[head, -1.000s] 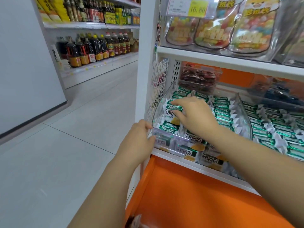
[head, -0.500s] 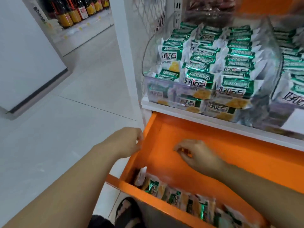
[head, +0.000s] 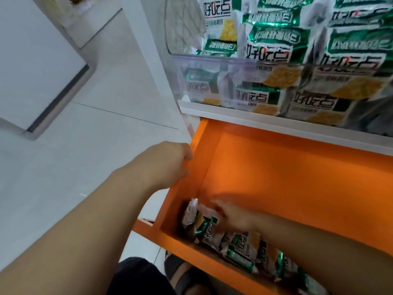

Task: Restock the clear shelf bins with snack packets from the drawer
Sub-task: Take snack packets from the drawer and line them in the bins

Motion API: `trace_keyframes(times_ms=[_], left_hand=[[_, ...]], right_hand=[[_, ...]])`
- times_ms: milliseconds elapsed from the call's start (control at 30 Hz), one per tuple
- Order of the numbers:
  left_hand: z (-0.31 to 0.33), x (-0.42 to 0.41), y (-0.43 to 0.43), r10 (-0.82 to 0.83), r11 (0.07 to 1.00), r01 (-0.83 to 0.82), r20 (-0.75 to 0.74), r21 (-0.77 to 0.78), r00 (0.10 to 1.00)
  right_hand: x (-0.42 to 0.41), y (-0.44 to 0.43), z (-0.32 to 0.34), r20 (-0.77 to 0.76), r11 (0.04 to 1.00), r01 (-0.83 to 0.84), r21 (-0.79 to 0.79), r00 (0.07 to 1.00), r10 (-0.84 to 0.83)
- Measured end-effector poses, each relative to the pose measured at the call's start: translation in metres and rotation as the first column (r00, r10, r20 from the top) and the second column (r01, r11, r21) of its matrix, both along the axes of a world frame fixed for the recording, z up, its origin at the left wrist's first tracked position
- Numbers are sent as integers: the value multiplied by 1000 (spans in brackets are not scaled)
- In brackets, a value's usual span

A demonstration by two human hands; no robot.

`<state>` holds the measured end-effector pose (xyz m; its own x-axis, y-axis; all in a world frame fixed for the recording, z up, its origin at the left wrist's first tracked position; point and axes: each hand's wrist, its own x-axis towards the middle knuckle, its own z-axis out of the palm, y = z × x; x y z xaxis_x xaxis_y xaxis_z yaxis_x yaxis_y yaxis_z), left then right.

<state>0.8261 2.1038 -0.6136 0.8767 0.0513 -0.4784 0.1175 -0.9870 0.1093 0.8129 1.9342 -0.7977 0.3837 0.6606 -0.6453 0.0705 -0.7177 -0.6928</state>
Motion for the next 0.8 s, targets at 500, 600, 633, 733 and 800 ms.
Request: trace_keyframes(times_ms=[500,600,633,733,800], left_hand=[[2,1,-1,-18,1000,19,-51,13,999],[3,1,-2,-29,1000,29,-76,6,997],[5,1,-2,-38,999,38,-85,4,996],[11,1,-4,-57,998,55,-102,-16,993],[14,2,-6,-78,996,74,-98,-44,992]], right_hand=[[-4,-10,8,78,996,-72,57,995,67],[-4,-22,25,111,983,27,179,993,-47],[-4,-27,32,128,978,35,205,990,-62],[0,-43,59,183,972,73,223,976,-115],[3,-56,81,235,969,98,225,960,-151]])
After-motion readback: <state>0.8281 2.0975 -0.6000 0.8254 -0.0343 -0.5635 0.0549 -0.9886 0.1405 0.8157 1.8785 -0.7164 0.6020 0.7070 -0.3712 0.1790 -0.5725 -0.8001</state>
